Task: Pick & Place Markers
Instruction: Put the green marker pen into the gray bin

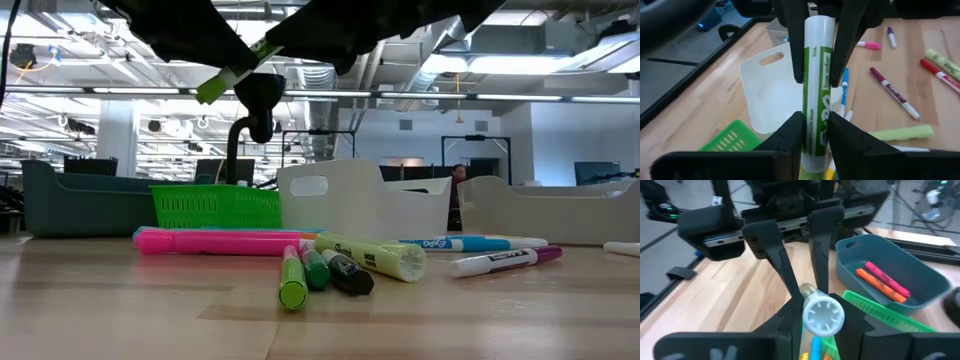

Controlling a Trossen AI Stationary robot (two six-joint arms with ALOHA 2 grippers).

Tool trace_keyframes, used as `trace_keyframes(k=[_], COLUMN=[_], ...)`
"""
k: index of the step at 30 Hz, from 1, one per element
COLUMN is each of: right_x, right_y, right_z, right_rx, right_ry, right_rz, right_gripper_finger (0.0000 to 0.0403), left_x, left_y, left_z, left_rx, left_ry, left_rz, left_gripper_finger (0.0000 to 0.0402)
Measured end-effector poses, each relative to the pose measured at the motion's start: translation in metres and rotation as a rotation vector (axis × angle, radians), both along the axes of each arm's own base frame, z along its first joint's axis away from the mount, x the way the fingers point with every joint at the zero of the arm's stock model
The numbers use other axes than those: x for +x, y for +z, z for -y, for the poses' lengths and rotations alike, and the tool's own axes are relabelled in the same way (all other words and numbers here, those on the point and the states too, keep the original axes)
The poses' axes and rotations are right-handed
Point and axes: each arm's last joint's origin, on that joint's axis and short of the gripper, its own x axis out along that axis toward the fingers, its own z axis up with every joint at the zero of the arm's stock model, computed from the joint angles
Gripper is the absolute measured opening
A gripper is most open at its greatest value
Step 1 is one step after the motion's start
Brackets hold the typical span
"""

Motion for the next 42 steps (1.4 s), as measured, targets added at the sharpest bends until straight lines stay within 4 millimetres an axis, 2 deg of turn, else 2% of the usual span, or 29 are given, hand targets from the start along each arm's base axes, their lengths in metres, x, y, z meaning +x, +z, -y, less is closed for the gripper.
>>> trace_keyframes(k=[14,21,24,27,30,36,39,42], right_x=[-0.001,-0.01,-0.021,-0.037,-0.062,-0.117,-0.141,-0.163], right_y=[-0.002,-0.008,0.0,0.009,0.028,0.057,0.056,0.048], right_z=[0.001,0.01,0.014,0.02,0.025,0.023,0.024,0.033], right_rx=[0.05,0.114,0.096,0.053,0.023,-0.104,-0.134,-0.06], right_ry=[0.004,-0.048,-0.076,-0.186,-0.35,-0.716,-0.865,-0.99], right_rz=[-0.032,-0.199,-0.243,-0.324,-0.362,-0.326,-0.313,-0.39], right_gripper_finger=[0.0069,0.0068,0.0068,0.0068,0.0068,0.0068,0.0068,0.0068], left_x=[0.008,0.008,0.008,0.008,0.008,0.008,0.008,0.008], left_y=[0.0,0.0,0.0,0.001,0.0,0.0,0.0,0.0], left_z=[-0.011,-0.012,-0.012,-0.012,-0.011,-0.011,-0.011,-0.011], left_rx=[-0.026,-0.015,-0.01,-0.012,-0.029,-0.036,-0.037,-0.037], left_ry=[-0.02,-0.001,0.007,0.004,-0.014,-0.022,-0.024,-0.024], left_rz=[-0.03,-0.02,-0.017,-0.017,-0.021,-0.023,-0.023,-0.023], left_gripper_finger=[0.0124,0.0152,0.0156,0.0155,0.0151,0.0141,0.0136,0.0132])
